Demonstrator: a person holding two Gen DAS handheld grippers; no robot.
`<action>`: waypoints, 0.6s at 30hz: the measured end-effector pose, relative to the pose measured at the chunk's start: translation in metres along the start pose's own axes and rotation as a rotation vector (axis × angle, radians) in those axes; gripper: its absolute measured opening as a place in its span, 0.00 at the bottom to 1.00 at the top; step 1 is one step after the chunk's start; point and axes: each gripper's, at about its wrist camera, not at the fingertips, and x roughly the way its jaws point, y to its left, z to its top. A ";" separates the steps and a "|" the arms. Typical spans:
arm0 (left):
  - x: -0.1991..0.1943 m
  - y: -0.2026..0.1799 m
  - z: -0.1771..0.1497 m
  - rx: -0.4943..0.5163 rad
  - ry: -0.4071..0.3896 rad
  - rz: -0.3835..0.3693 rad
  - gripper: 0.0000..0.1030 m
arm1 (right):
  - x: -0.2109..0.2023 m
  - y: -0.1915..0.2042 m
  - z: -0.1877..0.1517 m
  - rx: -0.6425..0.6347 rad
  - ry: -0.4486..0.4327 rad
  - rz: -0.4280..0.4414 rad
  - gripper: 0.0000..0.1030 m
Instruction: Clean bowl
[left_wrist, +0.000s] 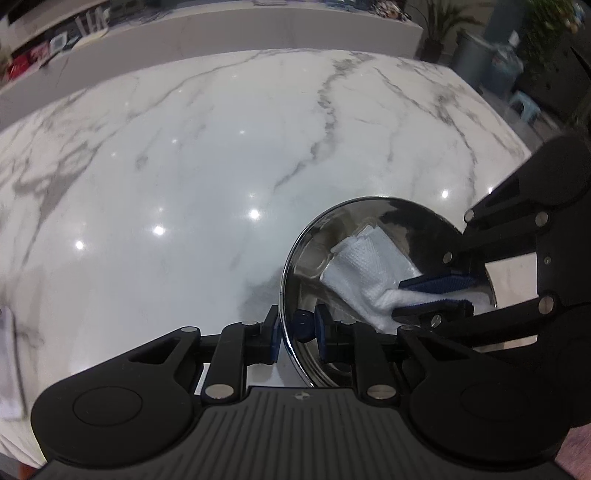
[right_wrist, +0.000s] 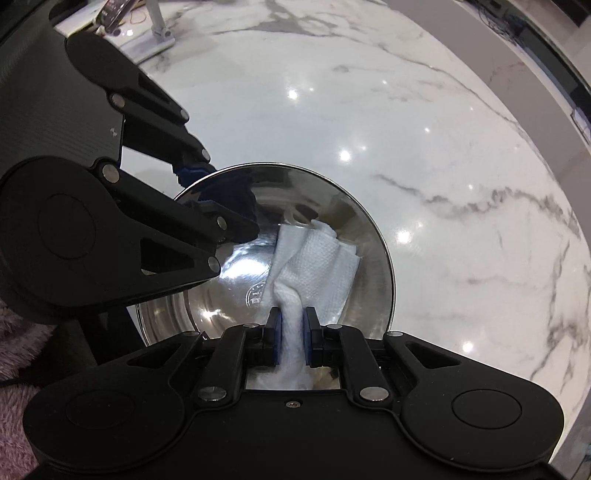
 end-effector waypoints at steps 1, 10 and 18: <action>0.000 0.003 -0.001 -0.032 -0.010 -0.012 0.16 | 0.000 -0.001 0.000 0.002 0.000 0.001 0.09; -0.006 0.016 -0.013 -0.207 -0.040 -0.042 0.17 | -0.008 0.010 0.010 0.013 -0.004 0.011 0.09; -0.002 0.014 -0.014 -0.190 0.035 -0.051 0.18 | 0.023 0.020 0.022 0.027 -0.013 0.018 0.09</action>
